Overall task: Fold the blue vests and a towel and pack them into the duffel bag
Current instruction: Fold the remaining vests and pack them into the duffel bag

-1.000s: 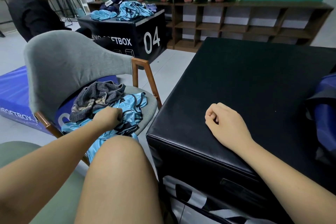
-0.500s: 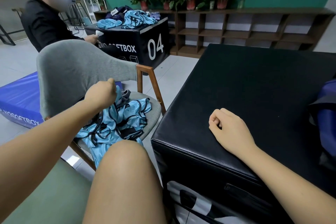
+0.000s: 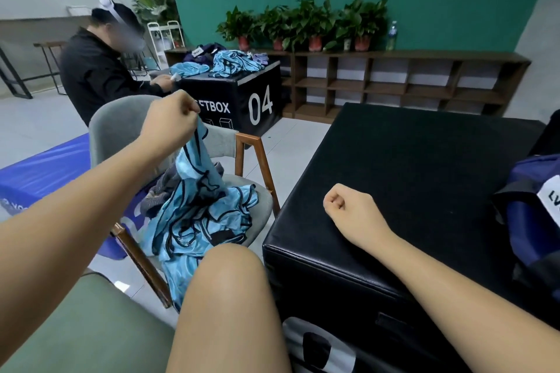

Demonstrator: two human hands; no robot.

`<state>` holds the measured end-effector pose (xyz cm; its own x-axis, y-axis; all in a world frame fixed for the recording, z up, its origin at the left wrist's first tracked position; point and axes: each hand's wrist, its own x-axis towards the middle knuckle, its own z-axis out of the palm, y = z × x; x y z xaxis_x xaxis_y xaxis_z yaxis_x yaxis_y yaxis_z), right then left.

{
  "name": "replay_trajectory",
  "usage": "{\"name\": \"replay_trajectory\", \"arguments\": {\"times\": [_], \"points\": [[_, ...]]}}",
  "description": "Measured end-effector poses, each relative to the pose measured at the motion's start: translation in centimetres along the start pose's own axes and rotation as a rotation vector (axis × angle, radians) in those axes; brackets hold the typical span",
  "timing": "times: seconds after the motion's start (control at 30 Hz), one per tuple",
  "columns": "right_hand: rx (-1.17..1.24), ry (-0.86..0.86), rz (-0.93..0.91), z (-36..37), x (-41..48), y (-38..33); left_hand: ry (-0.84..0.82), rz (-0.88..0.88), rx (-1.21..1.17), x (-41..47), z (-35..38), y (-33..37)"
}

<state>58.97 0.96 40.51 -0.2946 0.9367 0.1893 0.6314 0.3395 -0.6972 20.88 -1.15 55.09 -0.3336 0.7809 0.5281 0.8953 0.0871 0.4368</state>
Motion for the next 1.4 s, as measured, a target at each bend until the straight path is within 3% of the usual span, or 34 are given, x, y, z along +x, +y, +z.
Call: {"name": "replay_trajectory", "arguments": {"times": [0.37,0.53,0.7,0.97,1.17,1.27,1.4], "points": [[0.192,-0.14,-0.128,2.9,1.6,-14.5,0.146,0.117,-0.248,1.3,-7.1,7.1],[0.221,-0.181,-0.122,4.7,2.7,-16.8,0.086,0.167,-0.376,0.9,-8.5,9.7],[0.418,-0.186,-0.097,4.8,3.0,-18.6,0.004,0.227,-0.45,-0.3,-9.0,11.9],[0.507,-0.167,-0.072,4.0,3.1,-19.0,-0.111,0.214,-0.631,-2.1,-8.5,12.6],[0.586,-0.183,-0.033,4.3,4.2,-18.6,-0.305,0.203,-0.816,-3.3,-7.0,10.4],[0.571,-0.194,-0.008,4.7,4.5,-17.6,-0.316,0.072,-0.877,-3.5,-5.7,6.7],[0.54,-0.174,0.001,5.9,5.9,-16.3,-0.214,-0.146,-0.59,-2.8,-0.1,-2.7]]}}
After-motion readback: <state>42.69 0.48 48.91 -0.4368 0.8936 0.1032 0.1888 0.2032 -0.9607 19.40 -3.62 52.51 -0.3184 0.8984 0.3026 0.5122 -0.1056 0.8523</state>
